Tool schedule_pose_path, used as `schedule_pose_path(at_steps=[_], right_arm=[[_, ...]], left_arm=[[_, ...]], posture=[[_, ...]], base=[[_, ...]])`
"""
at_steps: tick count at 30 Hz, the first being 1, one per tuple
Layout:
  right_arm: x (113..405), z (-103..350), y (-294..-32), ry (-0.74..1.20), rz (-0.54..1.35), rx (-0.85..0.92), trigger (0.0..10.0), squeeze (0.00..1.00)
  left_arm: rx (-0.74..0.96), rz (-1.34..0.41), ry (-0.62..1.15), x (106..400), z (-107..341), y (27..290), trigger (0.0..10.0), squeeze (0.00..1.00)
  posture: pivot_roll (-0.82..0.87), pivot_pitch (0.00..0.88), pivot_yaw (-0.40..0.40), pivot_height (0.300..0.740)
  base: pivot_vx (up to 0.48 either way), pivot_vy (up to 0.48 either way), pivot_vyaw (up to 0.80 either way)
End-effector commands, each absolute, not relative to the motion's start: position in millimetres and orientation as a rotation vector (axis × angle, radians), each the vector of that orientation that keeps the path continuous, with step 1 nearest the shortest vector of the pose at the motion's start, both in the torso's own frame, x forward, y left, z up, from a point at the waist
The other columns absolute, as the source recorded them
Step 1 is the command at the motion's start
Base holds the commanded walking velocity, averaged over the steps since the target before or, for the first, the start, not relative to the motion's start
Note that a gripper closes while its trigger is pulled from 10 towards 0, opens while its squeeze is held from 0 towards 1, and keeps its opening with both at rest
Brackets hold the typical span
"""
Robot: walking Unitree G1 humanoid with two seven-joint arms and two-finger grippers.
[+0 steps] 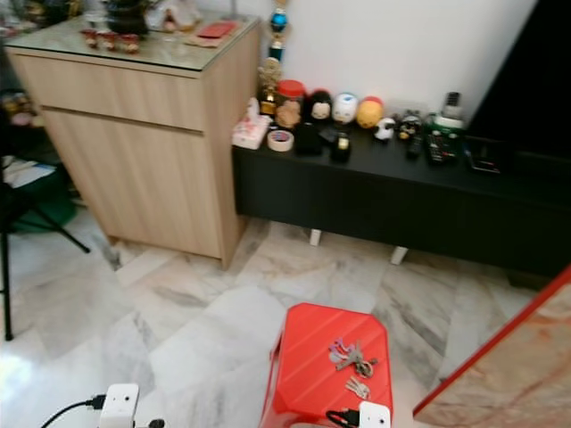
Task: Hang keys on a hook
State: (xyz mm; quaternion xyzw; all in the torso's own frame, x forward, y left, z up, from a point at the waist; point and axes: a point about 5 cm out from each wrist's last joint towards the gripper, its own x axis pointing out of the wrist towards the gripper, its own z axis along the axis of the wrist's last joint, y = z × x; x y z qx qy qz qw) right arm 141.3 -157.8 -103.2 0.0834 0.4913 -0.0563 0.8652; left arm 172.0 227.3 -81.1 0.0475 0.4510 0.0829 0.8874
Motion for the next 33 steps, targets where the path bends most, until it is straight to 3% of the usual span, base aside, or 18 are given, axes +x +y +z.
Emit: schedule_pose_path(at_steps=[1, 9, 33], right_arm=[[144.1, -102.2, -157.5, 1.02, -0.115, 0.171, 10.0, 0.0], [144.0, -102.0, -158.8, 1.015, -0.116, 0.173, 10.0, 0.0], [143.6, -101.4, -163.6, 0.992, -0.124, 0.179, 10.0, 0.0]], left_arm=[[0.098, 0.172, 0.954, 167.9, -82.8, 228.8, 10.0, 0.0], [0.103, 0.16, 0.96, 167.7, -83.4, 227.2, 10.0, 0.0], [0.087, 0.166, 0.971, 163.8, -85.4, 226.3, 10.0, 0.0]], posture=[[0.11, 0.0, -0.081, 0.74], [0.11, 0.0, -0.081, 0.74], [0.11, 0.0, -0.08, 0.74]], base=[[0.0, 0.0, -0.77], [0.0, 0.0, -0.76], [0.0, 0.0, 0.0]])
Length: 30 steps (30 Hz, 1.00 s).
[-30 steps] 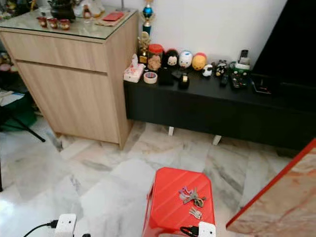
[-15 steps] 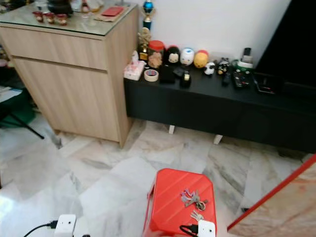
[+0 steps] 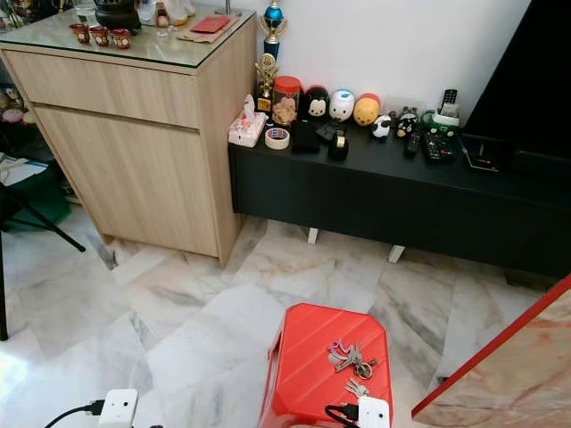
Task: Hang keys on a hook
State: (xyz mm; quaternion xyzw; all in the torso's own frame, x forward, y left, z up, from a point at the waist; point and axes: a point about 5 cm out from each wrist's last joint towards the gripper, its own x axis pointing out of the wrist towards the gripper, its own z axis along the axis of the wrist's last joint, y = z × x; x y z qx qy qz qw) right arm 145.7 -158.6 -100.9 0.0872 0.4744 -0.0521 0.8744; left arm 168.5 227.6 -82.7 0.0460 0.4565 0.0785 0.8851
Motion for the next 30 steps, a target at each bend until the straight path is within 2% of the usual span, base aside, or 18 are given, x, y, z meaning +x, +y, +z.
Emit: schedule_pose_path(at_steps=[1, 7, 24, 30], right_arm=[[143.5, -101.3, -163.9, 0.991, -0.127, 0.18, 10.0, 0.0], [143.3, -101.1, -164.5, 0.983, -0.132, 0.187, 10.0, 0.0], [144.1, -100.2, -166.6, 0.961, -0.152, 0.201, 10.0, 0.0], [144.4, -99.6, -166.5, 0.942, -0.163, 0.216, 10.0, 0.0]], left_arm=[[0.087, 0.165, 0.971, 163.8, -85.3, 226.4, 10.0, 0.0], [0.068, 0.176, 0.961, 164.2, -85.0, 226.3, 10.0, 0.0], [0.06, 0.188, 0.952, 166.0, -84.2, 226.0, 10.0, 0.0], [0.077, 0.185, 0.951, 166.0, -84.1, 226.3, 10.0, 0.0]], posture=[[0.11, 0.0, -0.08, 0.74], [0.11, 0.0, -0.08, 0.74], [0.11, 0.0, -0.089, 0.74], [0.11, 0.0, -0.091, 0.74]], base=[[0.0, 0.0, 0.0], [0.0, 0.0, 0.0], [-0.274, 0.0, 0.0], [0.0, 0.0, 0.0]])
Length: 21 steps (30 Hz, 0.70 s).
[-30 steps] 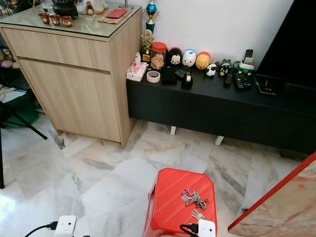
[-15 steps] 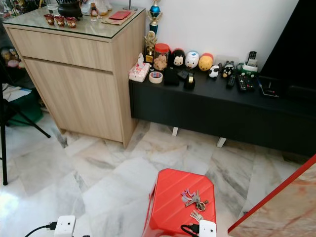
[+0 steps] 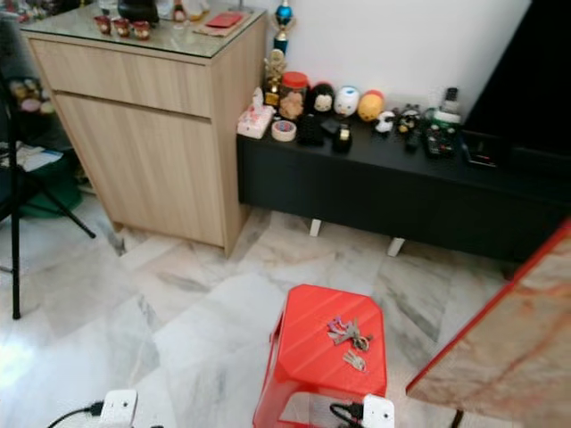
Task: Hang keys on a hook
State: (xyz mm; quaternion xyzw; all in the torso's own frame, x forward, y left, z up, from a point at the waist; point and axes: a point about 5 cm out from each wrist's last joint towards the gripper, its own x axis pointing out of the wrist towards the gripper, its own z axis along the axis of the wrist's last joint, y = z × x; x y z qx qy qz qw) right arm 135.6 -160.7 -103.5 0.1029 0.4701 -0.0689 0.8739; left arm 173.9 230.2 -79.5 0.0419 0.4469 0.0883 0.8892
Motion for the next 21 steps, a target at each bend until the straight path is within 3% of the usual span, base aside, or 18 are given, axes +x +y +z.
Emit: schedule_pose_path(at_steps=[1, 14, 21], right_arm=[[144, -100, -167, 0.94, -0.167, 0.218, 10.0, 0.0], [147, -98, -168, 0.899, -0.182, 0.253, 10.0, 0.0], [154, -90, -173, 0.774, -0.226, 0.22, 10.0, 0.0]], left_arm=[[0.076, 0.185, 0.95, 166, -84, 226, 10.0, 0.0], [0.044, 0.199, 0.91, 172, -81, 224, 10.0, 0.0], [0.049, 0.188, 0.85, 180, -76, 226, 10.0, 0.0]], posture=[[0.11, 0.0, -0.092, 0.74], [0.11, 0.0, -0.097, 0.74], [0.11, 0.0, -0.102, 0.74]], base=[[0.0, 0.0, 0.0], [0.0, 0.0, 0.0], [0.0, 0.0, 0.0]])
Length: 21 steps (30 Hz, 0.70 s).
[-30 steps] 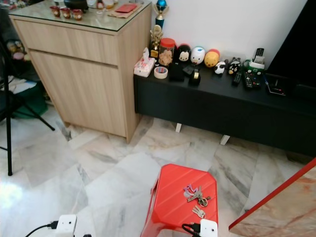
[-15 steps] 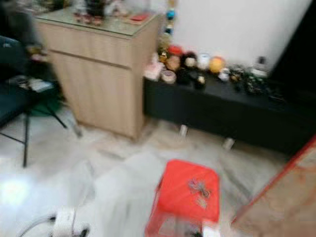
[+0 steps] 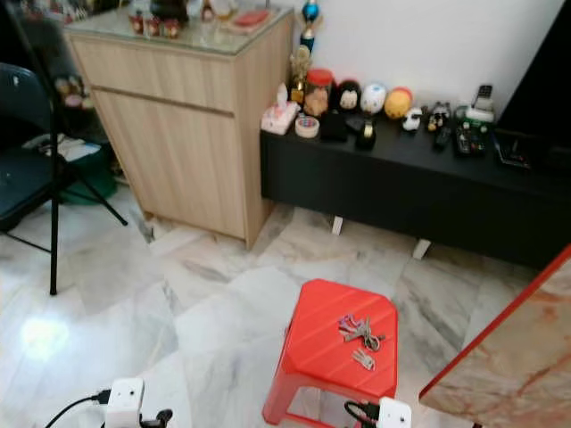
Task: Hang keys on a hook
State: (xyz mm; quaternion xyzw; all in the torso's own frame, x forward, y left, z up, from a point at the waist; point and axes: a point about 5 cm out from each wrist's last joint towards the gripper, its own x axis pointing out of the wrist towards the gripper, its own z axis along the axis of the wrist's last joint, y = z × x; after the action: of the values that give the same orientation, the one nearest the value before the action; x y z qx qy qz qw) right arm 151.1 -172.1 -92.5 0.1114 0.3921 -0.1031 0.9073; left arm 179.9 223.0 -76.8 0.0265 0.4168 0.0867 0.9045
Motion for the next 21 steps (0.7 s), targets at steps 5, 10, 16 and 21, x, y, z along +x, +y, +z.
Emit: schedule_pose_path(at_steps=[5, 10, 16, 21], right_arm=[[225, -40, -184, 0.425, -0.253, 0.086, 10.0, 0.0], [248, -4, -188, 0.191, -0.268, 0.068, 10.0, 0.0], [258, 31, -186, 0.011, -0.218, 0.025, 10.0, 0.0], [254, 44, -187, -0.041, -0.202, 0.002, 10.0, 0.0]], left_arm=[[0.054, 0.196, 0.831, 183, -74, 228, 10.0, 0.0], [0.035, 0.211, 0.79, 190, -69, 229, 10.0, 0.0], [0.051, 0.198, 0.773, 191, -68, 229, 10.0, 0.0], [0.057, 0.2, 0.773, 190, -68, 229, 10.0, 0.0]], posture=[[0.11, 0.0, -0.105, 0.74], [0.1, 0.0, -0.11, 0.74], [0.09, 0.0, -0.107, 0.74], [0.08, 0.0, -0.104, 0.74]], base=[[0.0, 0.0, 0.0], [0.0, 0.0, 0.0], [0.0, 0.0, 0.0], [0.0, 0.0, 0.0]])
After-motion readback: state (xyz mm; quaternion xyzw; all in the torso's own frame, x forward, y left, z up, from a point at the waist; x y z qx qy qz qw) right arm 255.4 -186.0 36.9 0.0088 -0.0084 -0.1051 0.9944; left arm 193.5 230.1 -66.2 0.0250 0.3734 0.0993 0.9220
